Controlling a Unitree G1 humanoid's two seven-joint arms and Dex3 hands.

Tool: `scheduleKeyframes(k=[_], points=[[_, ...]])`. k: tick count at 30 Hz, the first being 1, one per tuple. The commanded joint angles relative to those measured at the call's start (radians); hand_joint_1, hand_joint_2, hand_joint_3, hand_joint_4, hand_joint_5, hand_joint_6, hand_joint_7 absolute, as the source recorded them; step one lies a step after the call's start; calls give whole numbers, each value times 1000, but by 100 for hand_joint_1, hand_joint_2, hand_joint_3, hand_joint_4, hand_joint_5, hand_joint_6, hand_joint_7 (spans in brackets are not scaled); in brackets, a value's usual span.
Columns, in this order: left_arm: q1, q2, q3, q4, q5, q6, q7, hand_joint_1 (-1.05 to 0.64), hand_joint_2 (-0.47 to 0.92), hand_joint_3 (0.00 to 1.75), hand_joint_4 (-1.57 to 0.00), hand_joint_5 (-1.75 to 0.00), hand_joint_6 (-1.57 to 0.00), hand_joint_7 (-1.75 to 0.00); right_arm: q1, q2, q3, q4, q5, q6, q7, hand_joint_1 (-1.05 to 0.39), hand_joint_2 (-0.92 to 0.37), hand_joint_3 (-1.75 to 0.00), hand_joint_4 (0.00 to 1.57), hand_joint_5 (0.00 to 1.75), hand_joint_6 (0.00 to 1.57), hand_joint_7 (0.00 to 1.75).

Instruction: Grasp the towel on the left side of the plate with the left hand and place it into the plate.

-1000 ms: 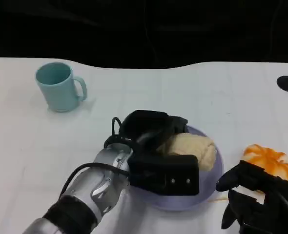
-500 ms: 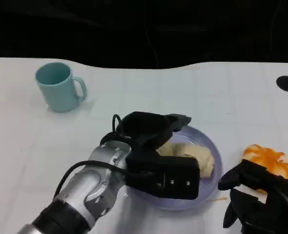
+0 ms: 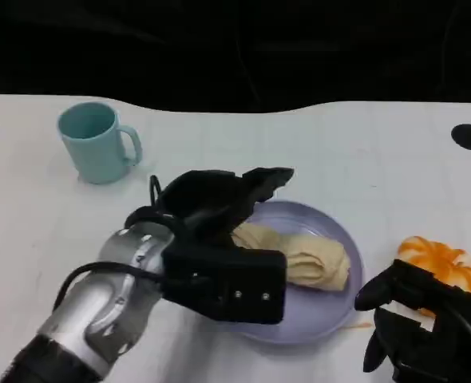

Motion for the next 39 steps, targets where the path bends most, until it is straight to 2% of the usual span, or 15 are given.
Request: scheduleKeyframes(k=[1, 4, 8, 9, 10, 11, 12, 13, 15, 16, 18, 22, 28, 36, 39], points=[[67, 59, 57, -73, -51, -65, -1, -67, 92, 23, -41, -27, -23, -4, 2, -16, -8, 5, 0, -16, 9, -8, -74, -103, 62, 175, 50, 149], [122, 78, 110, -101, -102, -139, 41, -53, 92, 19, -47, -32, -30, -7, 5, -14, -6, 1, 1, -17, 10, -8, -73, -103, 63, 175, 50, 150], [201, 75, 182, -125, -166, -216, 99, -27, 92, 10, -63, -45, -51, -13, 13, -10, -2, -3, 0, -16, 5, -9, -71, -103, 63, 175, 50, 149], [220, 72, 199, -129, -184, -235, 112, -23, 92, 10, -65, -53, -56, -15, 15, -10, -1, -1, 0, -22, 7, -9, -71, -103, 63, 175, 50, 149], [234, 70, 211, -131, -196, -250, 120, -18, 90, 13, -69, -71, -65, -20, 17, -11, -1, 0, 0, -25, 9, -9, -71, -103, 63, 175, 50, 149], [250, 68, 226, -128, -215, -277, 132, -16, 84, 25, -68, -81, -67, -24, 18, -12, -1, 1, 0, -29, 11, -9, -71, -103, 63, 175, 50, 149], [272, 63, 244, -115, -243, -318, 152, -15, 77, 44, -72, -91, -71, -30, 20, -13, -2, 3, 2, -31, 14, -8, -71, -103, 63, 175, 51, 149], [292, 59, 259, -105, -264, -350, 168, -18, 73, 65, -76, -112, -77, -46, 21, -14, -3, 4, 3, -31, 16, -7, -71, -103, 63, 175, 51, 149], [329, 50, 281, -100, -293, -394, 192, -21, 72, 77, -75, -142, -76, -70, 23, -15, -4, 0, 2, -28, 14, -7, -71, -103, 63, 175, 51, 149], [341, 46, 287, -102, -300, -405, 198, -20, 71, 81, -73, -157, -75, -89, 24, -14, -5, -2, 2, -25, 11, -6, -72, -104, 63, 175, 51, 149], [370, 41, 299, -110, -304, -431, 212, -18, 68, 87, -73, -169, -74, -111, 25, -9, -9, -6, 8, -15, 5, -5, -72, -104, 63, 175, 51, 150], [431, 30, 326, -140, -311, -442, 228, -17, 60, 100, -72, -174, -74, -132, 31, -8, -12, -3, 8, -33, 7, -3, -73, -107, 62, 175, 50, 157], [517, -7, 368, -195, -417, -403, 198, -15, 48, 122, -75, -175, -70, -147, 37, 1, -8, 7, -7, -60, -9, 1, -73, -115, 67, 175, 49, 169], [624, -58, 401, -215, -573, -382, 162, -12, 48, 125, -79, -175, -68, -149, 40, 36, -5, -6, -11, -10, -86, 1, -74, -118, 73, 175, 49, 175], [663, -61, 414, -232, -618, -345, 138, -12, 54, 116, -80, -175, -68, -147, 40, 43, -2, -8, -9, -5, -95, 1, -76, -118, 73, 175, 48, 175]])
